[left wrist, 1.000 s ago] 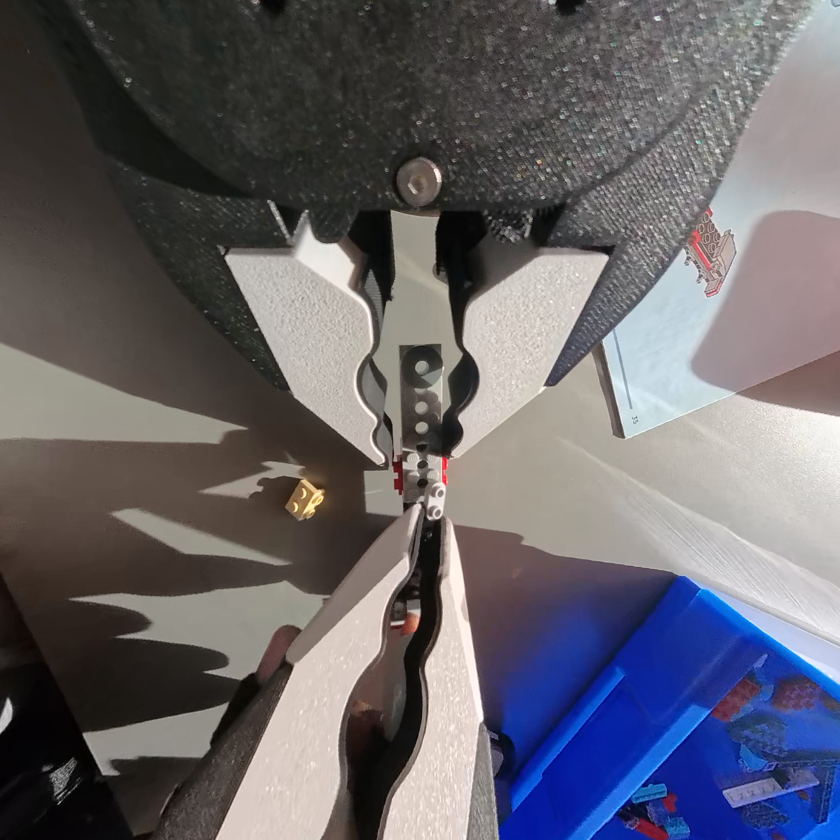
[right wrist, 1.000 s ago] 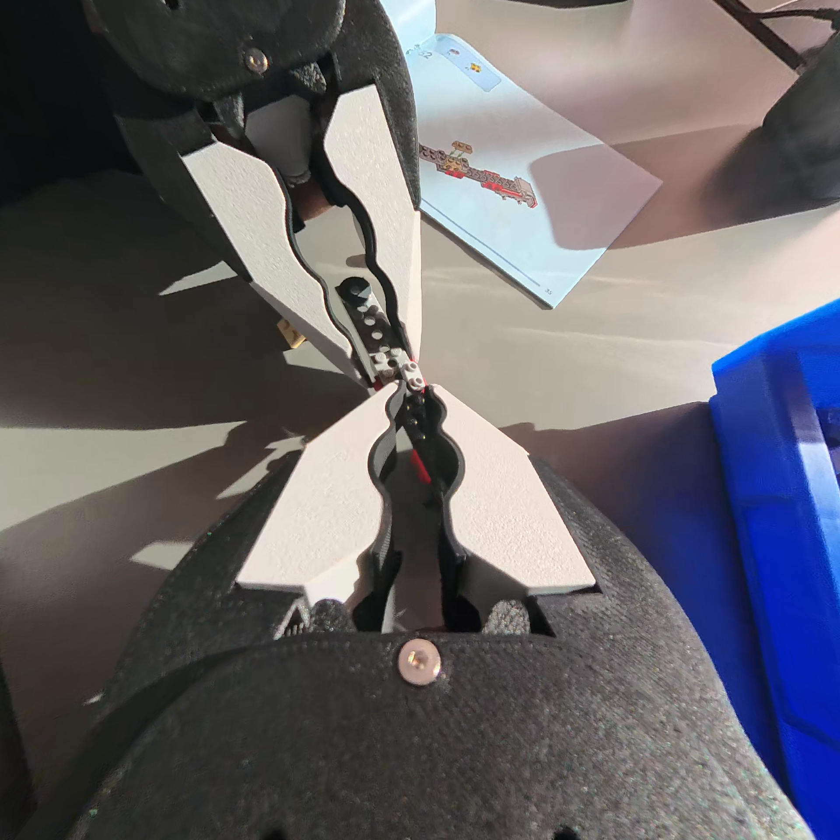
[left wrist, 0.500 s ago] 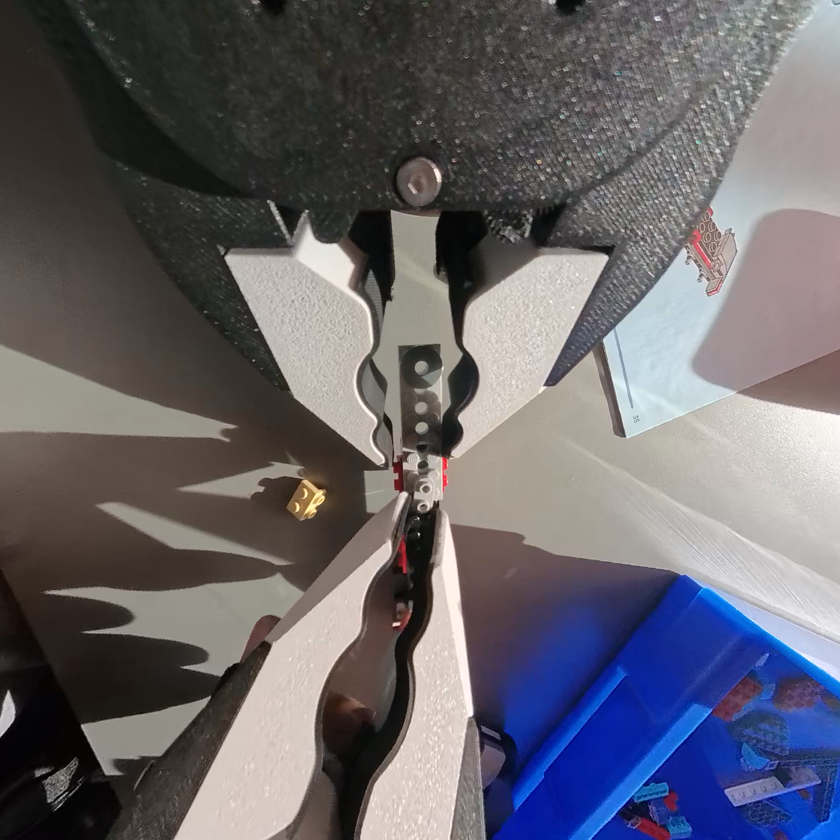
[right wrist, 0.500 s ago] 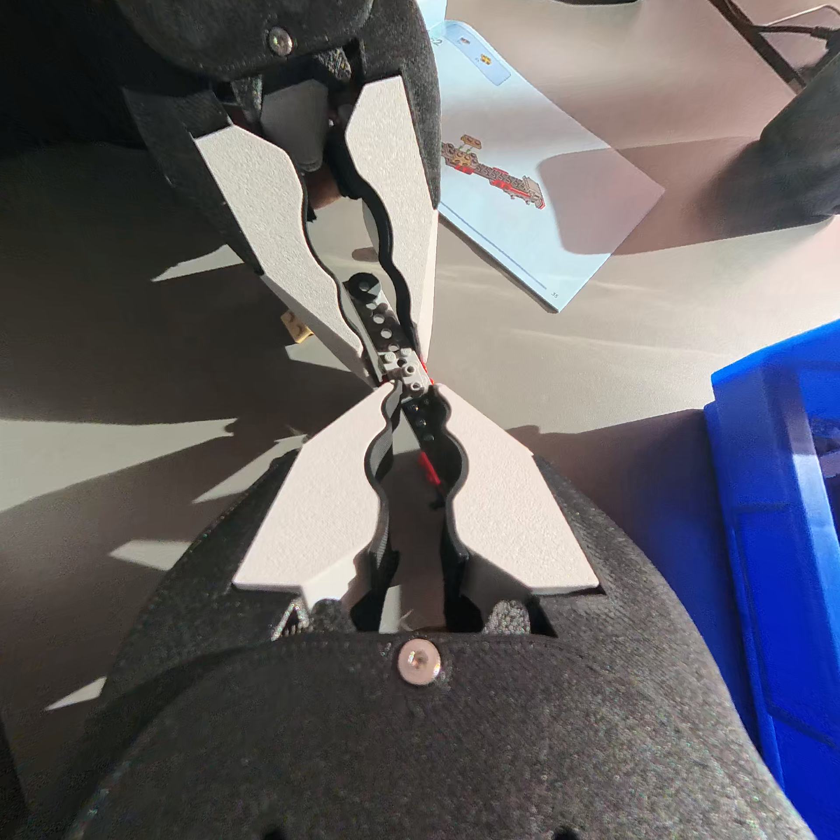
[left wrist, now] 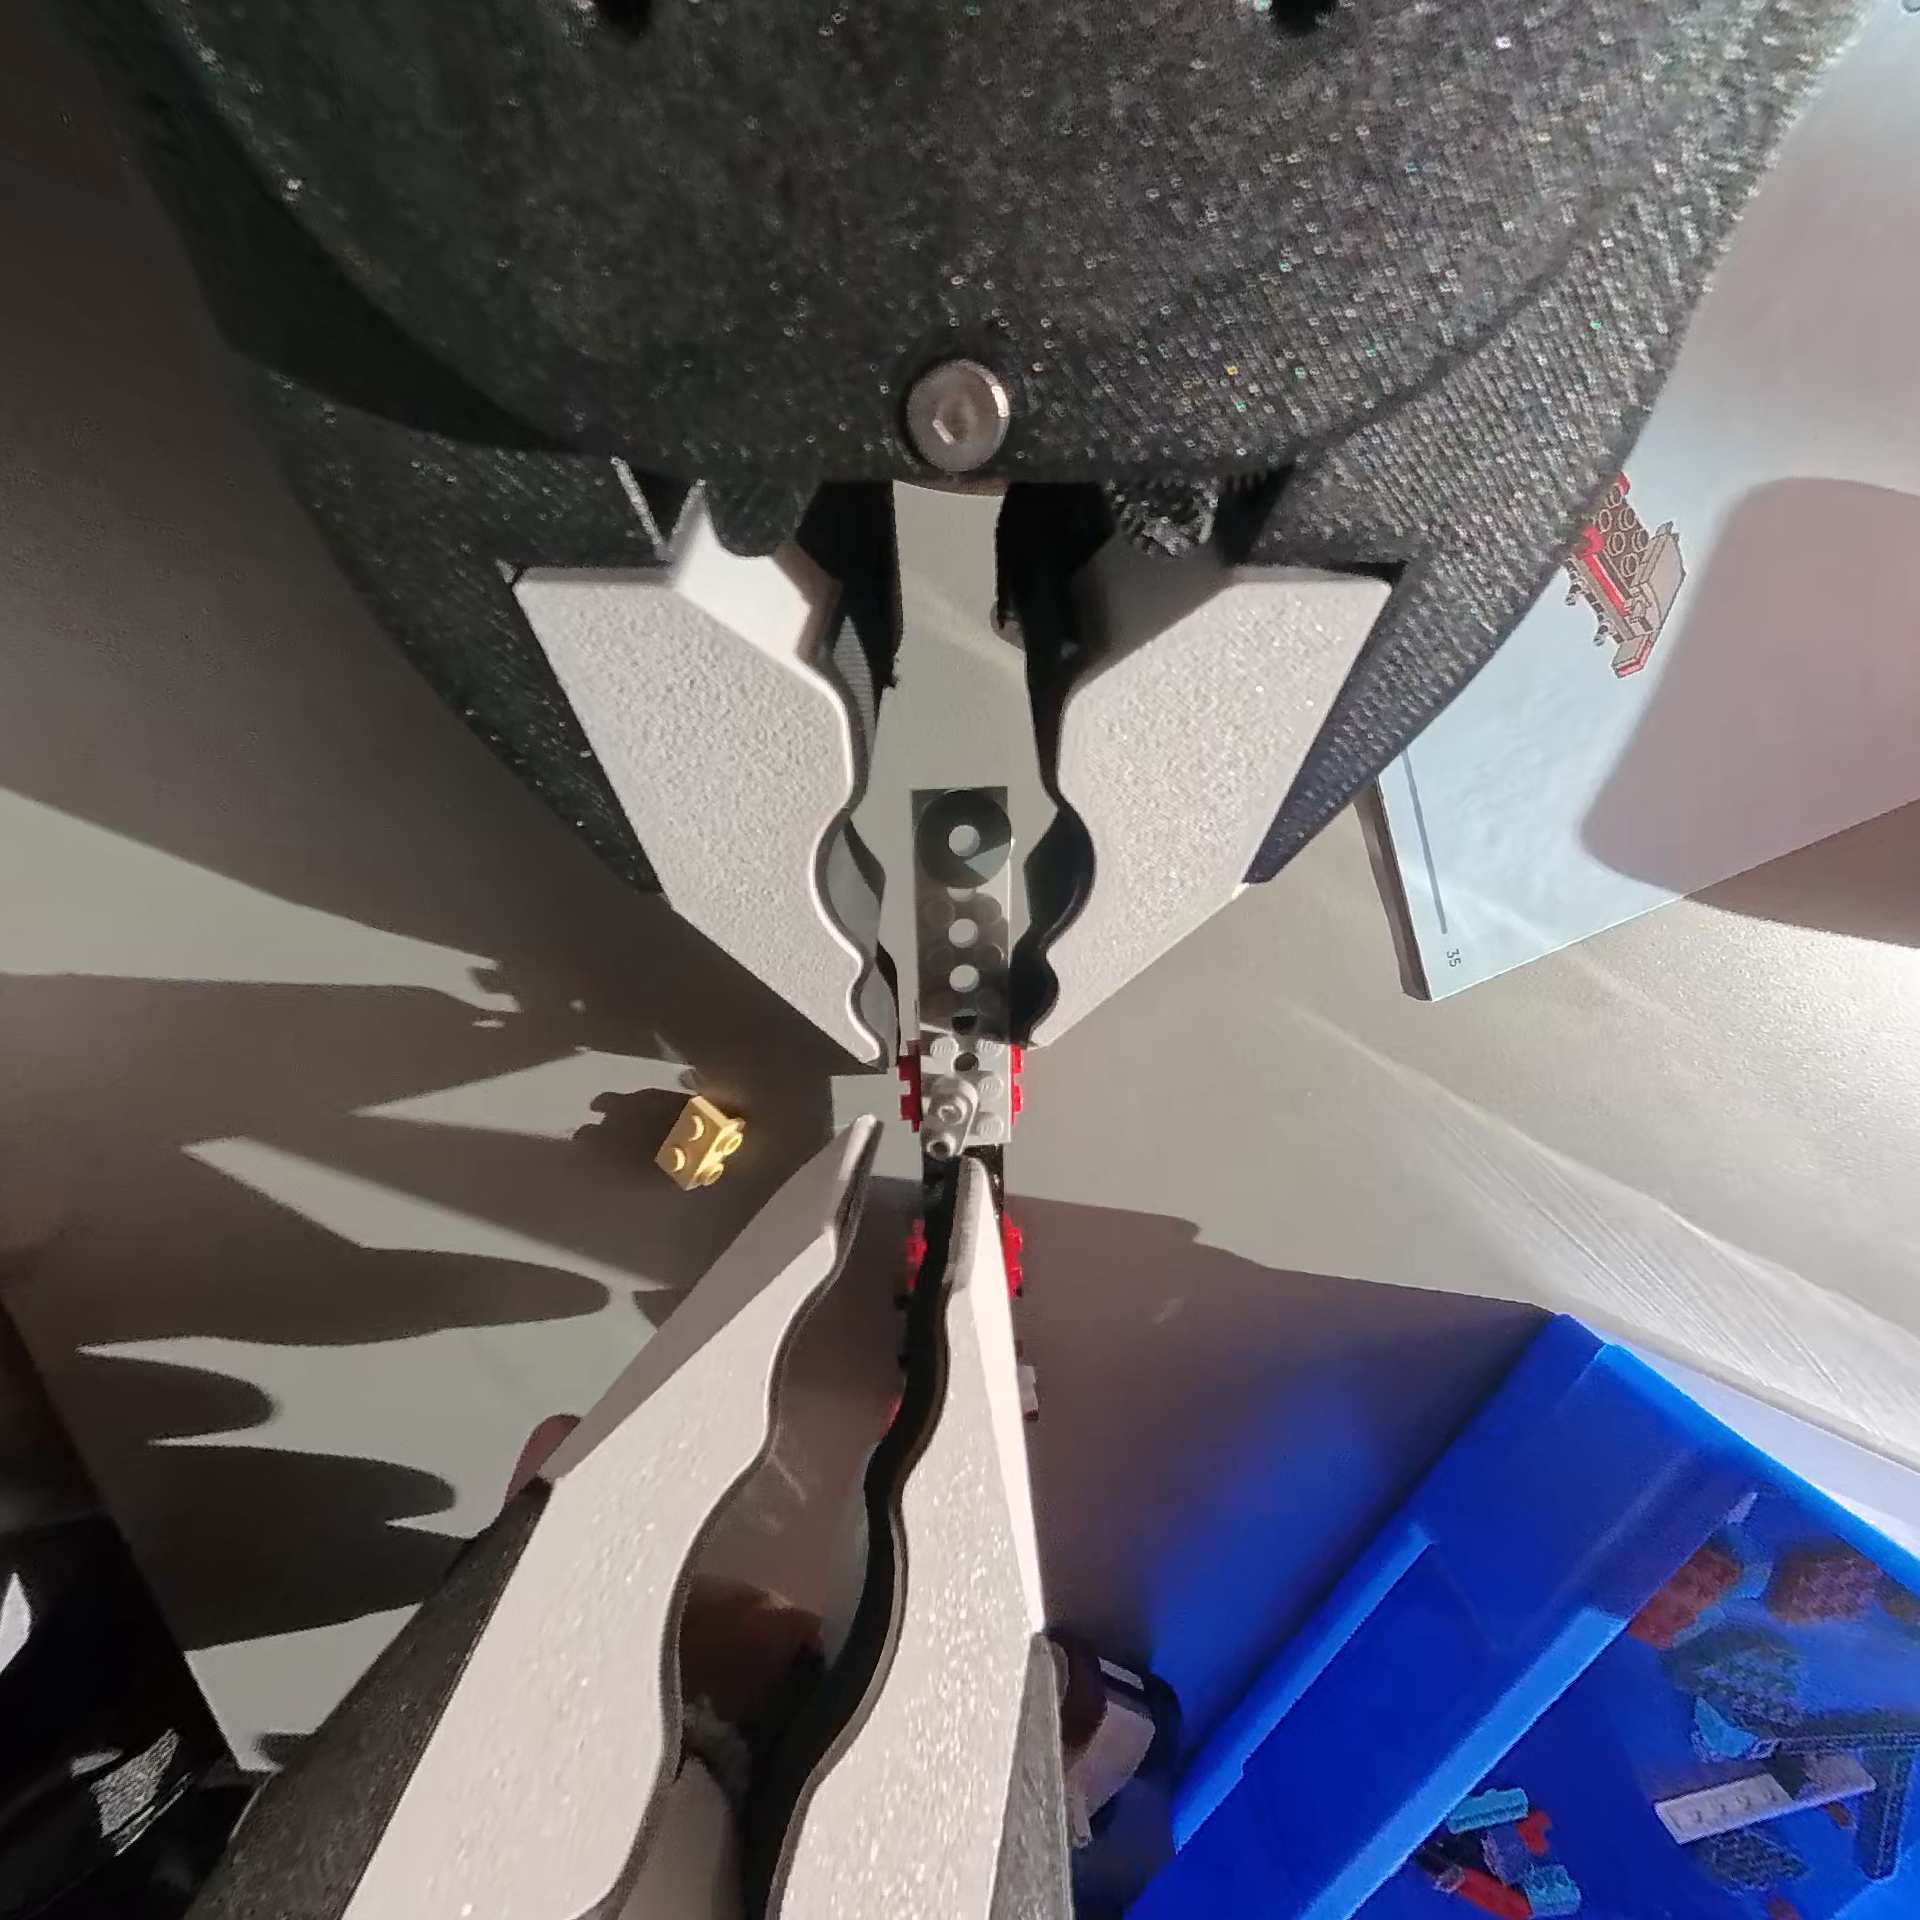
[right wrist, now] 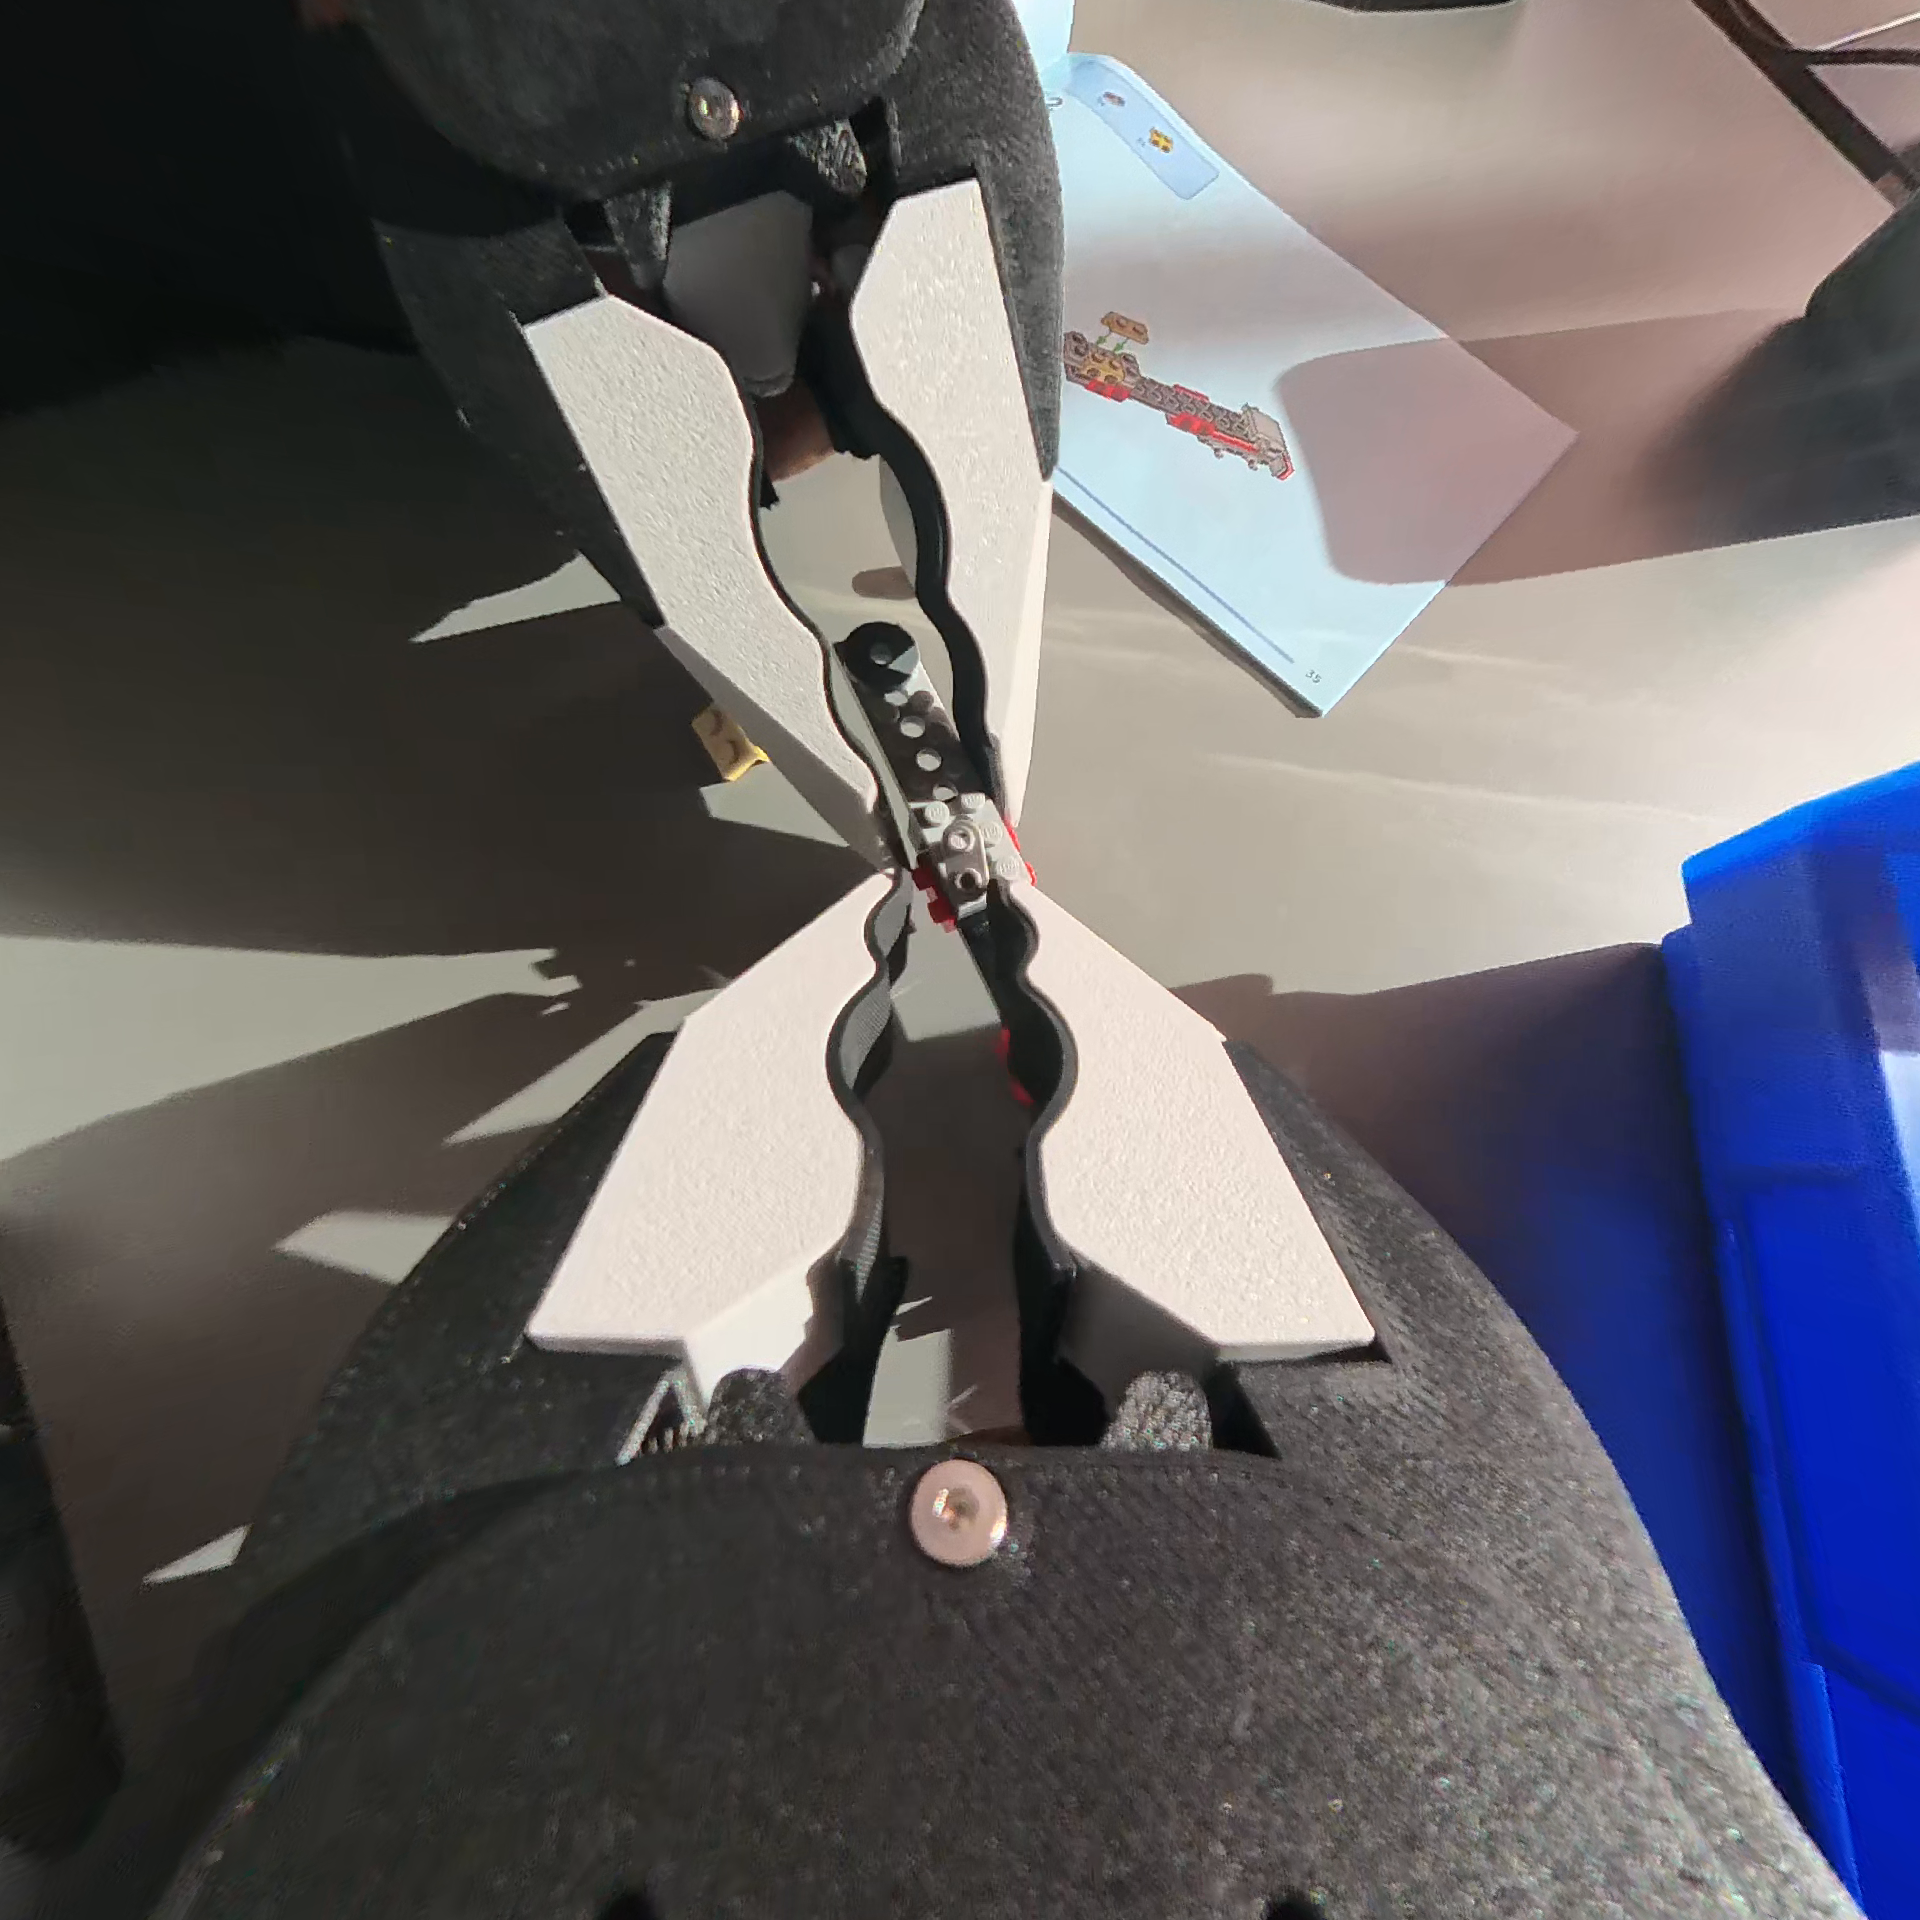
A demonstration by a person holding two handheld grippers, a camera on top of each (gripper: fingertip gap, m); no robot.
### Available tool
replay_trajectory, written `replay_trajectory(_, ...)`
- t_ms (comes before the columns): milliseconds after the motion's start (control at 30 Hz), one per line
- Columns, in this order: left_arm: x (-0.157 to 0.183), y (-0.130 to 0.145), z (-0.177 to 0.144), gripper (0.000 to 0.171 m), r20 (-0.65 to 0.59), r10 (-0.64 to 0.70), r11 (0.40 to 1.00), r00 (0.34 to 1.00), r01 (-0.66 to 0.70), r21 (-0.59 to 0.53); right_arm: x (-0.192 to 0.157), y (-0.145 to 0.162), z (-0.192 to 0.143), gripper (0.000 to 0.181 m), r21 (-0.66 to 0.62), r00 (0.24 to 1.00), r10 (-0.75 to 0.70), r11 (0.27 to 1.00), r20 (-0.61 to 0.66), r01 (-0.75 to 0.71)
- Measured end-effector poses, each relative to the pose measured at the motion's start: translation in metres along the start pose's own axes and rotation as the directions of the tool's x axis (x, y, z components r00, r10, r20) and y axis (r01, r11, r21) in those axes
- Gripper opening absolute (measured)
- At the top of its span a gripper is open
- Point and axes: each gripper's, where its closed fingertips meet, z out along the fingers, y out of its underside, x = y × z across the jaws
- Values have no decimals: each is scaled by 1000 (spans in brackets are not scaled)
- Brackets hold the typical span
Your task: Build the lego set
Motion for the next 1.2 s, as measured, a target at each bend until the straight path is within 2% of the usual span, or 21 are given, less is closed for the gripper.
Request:
replay_trajectory(400, -1, 1, -1, 22, 4, -9, 1000, 1000, 9, 1, 2, 2, -2, 17, 2, 998, -61, 998, -24, 61)
replay_trajectory(500, -2, 1, -1, 22, 7, -18, 1000, 1000, 18, 3, -4, 5, -9, 17, 19, 996, -86, 996, 8, 86)
replay_trajectory(667, -2, 2, -2, 22, 12, -18, 1000, 1000, 18, 1, -23, 11, -17, 18, 36, 995, -45, 998, 94, 42)
replay_trajectory(900, 1, 2, -3, 22, 11, -4, 1000, 1000, 4, 1, -56, 14, 2, 24, 17, 984, -84, 996, 155, 82)
replay_trajectory(1200, 2, 3, -4, 23, 18, -3, 1000, 1000, 3, 4, -60, 14, 14, 19, -20, 984, -107, 994, 145, 111)
